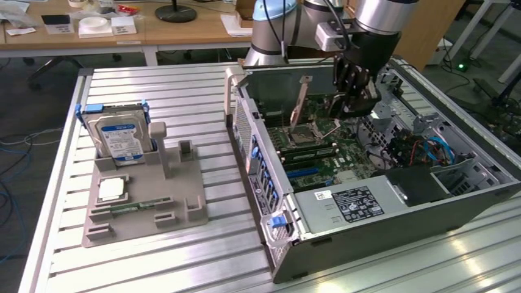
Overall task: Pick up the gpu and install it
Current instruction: 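Insert the gpu into the slot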
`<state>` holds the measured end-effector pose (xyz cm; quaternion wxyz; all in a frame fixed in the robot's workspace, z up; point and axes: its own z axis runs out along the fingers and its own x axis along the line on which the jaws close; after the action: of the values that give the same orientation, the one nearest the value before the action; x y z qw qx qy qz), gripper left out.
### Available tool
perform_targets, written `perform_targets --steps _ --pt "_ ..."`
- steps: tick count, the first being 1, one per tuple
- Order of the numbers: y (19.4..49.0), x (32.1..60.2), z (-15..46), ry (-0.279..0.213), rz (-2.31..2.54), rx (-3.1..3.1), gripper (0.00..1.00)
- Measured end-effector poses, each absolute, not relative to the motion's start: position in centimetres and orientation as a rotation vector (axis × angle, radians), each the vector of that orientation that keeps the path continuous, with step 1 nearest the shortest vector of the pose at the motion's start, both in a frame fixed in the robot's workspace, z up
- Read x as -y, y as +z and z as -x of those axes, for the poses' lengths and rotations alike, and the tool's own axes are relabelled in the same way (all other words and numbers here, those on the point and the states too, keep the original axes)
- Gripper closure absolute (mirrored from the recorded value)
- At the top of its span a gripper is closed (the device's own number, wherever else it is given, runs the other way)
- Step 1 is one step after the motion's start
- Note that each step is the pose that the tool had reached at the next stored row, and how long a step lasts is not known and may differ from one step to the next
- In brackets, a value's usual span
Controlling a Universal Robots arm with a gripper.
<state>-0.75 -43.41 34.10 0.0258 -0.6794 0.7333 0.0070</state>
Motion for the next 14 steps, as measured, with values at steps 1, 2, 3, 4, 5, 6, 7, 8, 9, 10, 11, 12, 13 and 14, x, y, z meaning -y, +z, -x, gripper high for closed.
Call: perform_targets --steps 1,2,3,4,5,6,7,8,9,10,11,12,13,14 --pt "34.0 43.4 0.8 0.022 2.100 -2.267 0.72" --pt "33.9 43.4 0.8 0.022 2.099 -2.267 0.72" --pt "33.8 43.4 0.8 0.022 2.098 -2.269 0.72" --pt "33.7 43.5 0.8 0.022 2.095 -2.271 0.72" --pt "33.7 43.6 0.8 0.022 2.093 -2.274 0.72" --pt "33.6 43.6 0.8 0.022 2.091 -2.275 0.72" --pt "33.4 43.7 0.8 0.022 2.089 -2.277 0.72" --pt "33.3 43.7 0.8 0.022 2.087 -2.279 0.72" --pt "33.2 43.7 0.8 0.022 2.085 -2.280 0.72" --pt "33.1 43.8 0.8 0.021 2.084 -2.281 0.72" --pt "33.0 43.8 0.8 0.022 2.083 -2.282 0.72" --pt "32.9 43.8 0.9 0.021 2.083 -2.283 0.72" --pt "32.8 43.8 1.0 0.021 2.082 -2.283 0.72" --pt "32.8 43.8 1.1 0.021 2.082 -2.284 0.72"
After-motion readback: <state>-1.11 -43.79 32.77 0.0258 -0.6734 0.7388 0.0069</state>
